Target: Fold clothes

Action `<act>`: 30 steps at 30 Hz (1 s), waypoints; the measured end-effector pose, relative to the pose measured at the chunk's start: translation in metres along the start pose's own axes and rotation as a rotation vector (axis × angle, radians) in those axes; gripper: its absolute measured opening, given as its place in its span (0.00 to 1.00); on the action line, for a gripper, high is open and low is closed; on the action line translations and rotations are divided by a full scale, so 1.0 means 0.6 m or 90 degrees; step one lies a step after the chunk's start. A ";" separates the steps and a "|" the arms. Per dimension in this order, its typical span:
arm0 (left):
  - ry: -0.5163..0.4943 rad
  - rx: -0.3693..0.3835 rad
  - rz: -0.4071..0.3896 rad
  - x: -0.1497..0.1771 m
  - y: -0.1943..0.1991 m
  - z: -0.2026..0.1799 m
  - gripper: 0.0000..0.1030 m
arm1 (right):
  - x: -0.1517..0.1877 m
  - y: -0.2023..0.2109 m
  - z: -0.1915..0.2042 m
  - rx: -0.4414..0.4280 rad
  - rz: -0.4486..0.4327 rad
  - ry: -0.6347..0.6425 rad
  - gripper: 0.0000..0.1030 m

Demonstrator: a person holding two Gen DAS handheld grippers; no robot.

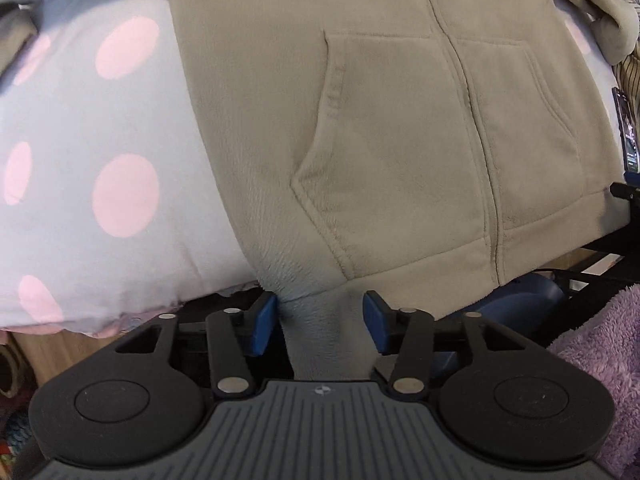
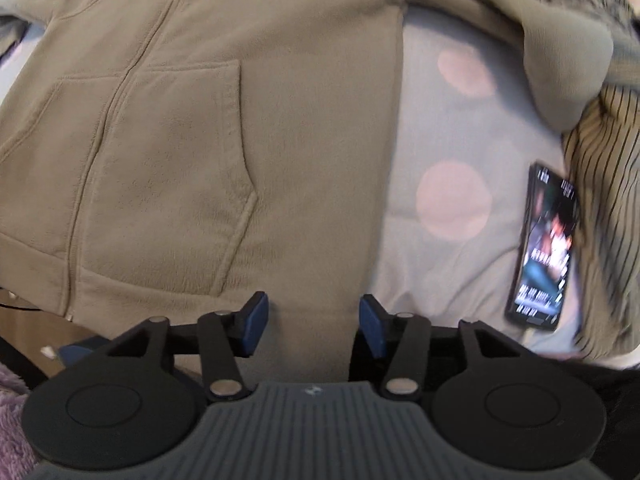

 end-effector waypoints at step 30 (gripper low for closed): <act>0.046 -0.017 -0.222 -0.231 -0.074 0.005 0.36 | -0.185 -0.118 0.071 0.002 -0.129 0.039 0.23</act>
Point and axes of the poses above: each gripper's, at about its wrist camera, not at the fingertips, and y roughly against the way its jaws point, z to its left, x to its underside, the point moved 9 cm from there along -y, roughly the way its jaws point, and after that the axes turned 4 degrees about -y, right-handed, at the moved point
